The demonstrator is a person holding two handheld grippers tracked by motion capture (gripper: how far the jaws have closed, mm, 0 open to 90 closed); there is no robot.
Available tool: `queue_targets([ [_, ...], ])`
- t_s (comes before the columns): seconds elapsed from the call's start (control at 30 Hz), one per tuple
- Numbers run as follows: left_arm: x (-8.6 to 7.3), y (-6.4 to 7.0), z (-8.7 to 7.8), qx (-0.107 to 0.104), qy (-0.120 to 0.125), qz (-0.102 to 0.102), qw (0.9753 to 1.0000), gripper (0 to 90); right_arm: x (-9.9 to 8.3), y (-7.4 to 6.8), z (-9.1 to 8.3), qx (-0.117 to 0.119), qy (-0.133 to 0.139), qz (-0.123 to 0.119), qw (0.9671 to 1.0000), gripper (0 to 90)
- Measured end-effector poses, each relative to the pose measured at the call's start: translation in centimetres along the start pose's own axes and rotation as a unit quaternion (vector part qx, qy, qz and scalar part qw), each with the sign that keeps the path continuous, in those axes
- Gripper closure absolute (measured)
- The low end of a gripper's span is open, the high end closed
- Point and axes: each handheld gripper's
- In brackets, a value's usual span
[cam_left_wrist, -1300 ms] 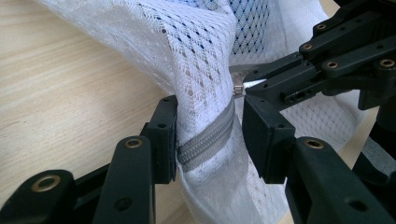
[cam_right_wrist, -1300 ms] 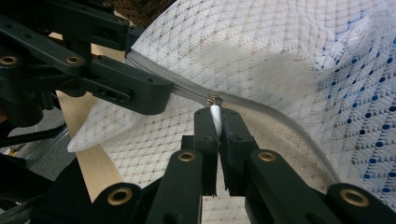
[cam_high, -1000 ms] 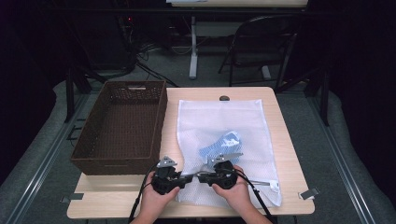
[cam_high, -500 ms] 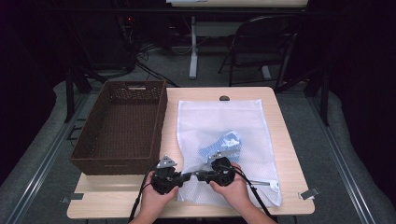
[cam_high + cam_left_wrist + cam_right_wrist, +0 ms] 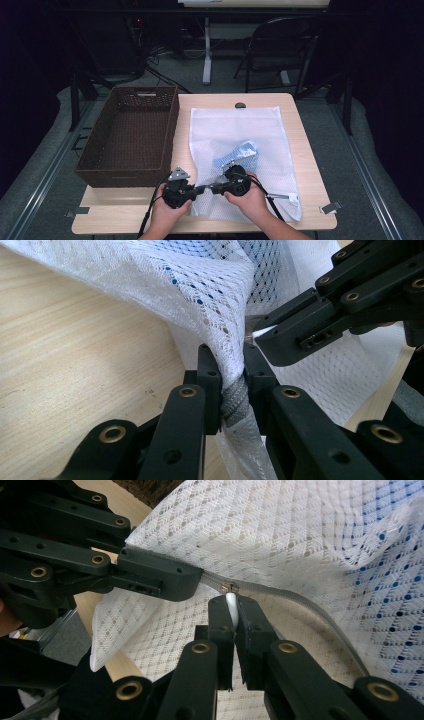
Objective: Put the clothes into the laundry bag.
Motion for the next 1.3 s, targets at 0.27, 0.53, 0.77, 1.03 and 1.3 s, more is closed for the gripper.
queue_targets([
  [0.27, 0.6, 0.1, -0.6, -0.006, 0.000, 0.001, 1.0000, 82.1, 0.9, -0.6, -0.5, -0.002, -0.025, 0.012, 0.9996, 86.2],
  [0.53, 1.5, 0.3, -1.2, -0.007, 0.001, -0.002, 1.0000, 82.9, 2.0, -0.7, -1.1, 0.009, -0.029, 0.038, 0.9988, 86.2],
  [0.77, 1.5, 0.3, -1.2, -0.008, -0.006, -0.007, 0.9999, 83.3, 2.6, -0.4, -1.3, 0.021, -0.039, 0.090, 0.9949, 86.3],
  [1.03, 1.6, 0.1, -1.2, -0.017, -0.007, -0.018, 0.9997, 83.7, 3.5, -0.7, -1.6, 0.013, -0.054, 0.114, 0.9919, 86.3],
  [1.3, 1.5, 0.2, -1.3, -0.018, -0.008, -0.009, 0.9998, 84.2, 3.7, -1.1, -1.7, 0.005, -0.063, 0.126, 0.9901, 86.5],
])
Point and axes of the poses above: each handheld gripper's, and its own axes: z roughly forward along the jaws, x roughly out of its top, y roughly to its right, and after that the axes turned 14 degrees about x, right-handed
